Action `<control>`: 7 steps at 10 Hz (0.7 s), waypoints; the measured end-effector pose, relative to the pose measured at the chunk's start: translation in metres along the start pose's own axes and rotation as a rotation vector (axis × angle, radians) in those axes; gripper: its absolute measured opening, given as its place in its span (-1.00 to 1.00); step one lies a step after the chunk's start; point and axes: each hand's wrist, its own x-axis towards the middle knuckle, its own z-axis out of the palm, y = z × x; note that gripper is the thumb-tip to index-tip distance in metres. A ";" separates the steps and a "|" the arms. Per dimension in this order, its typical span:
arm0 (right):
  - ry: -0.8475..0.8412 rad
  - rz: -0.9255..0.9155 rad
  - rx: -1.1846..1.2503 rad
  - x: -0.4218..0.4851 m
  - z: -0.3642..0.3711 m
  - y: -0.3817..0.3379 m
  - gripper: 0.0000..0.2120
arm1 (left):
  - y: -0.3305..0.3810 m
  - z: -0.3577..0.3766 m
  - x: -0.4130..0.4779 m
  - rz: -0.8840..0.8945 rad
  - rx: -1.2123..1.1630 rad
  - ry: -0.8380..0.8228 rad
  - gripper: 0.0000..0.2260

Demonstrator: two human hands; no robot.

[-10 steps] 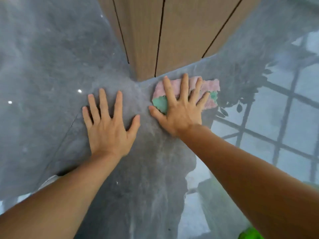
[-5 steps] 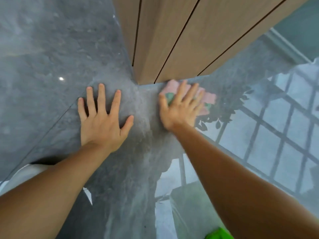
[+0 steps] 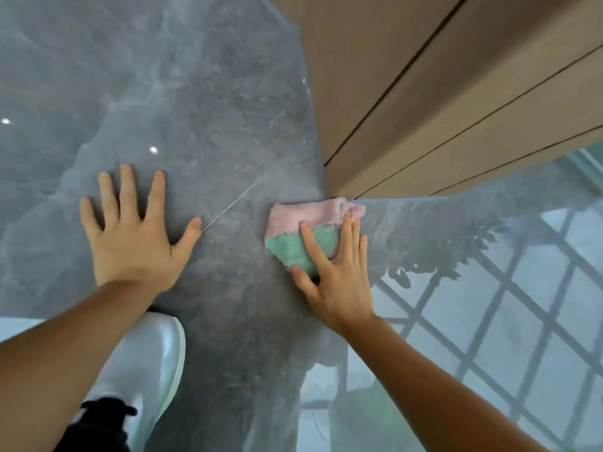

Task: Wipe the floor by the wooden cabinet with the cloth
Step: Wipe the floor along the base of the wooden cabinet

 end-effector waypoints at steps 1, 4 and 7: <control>0.024 0.119 -0.092 0.030 0.012 -0.044 -0.23 | 0.002 -0.002 0.002 -0.004 0.008 -0.008 -0.24; -0.262 0.770 0.336 0.161 -0.017 -0.144 0.03 | 0.002 -0.011 0.003 -0.032 0.024 -0.050 -0.23; -0.085 0.732 2.121 0.280 -0.087 -0.138 -0.43 | -0.002 0.002 0.005 0.002 0.056 0.037 -0.23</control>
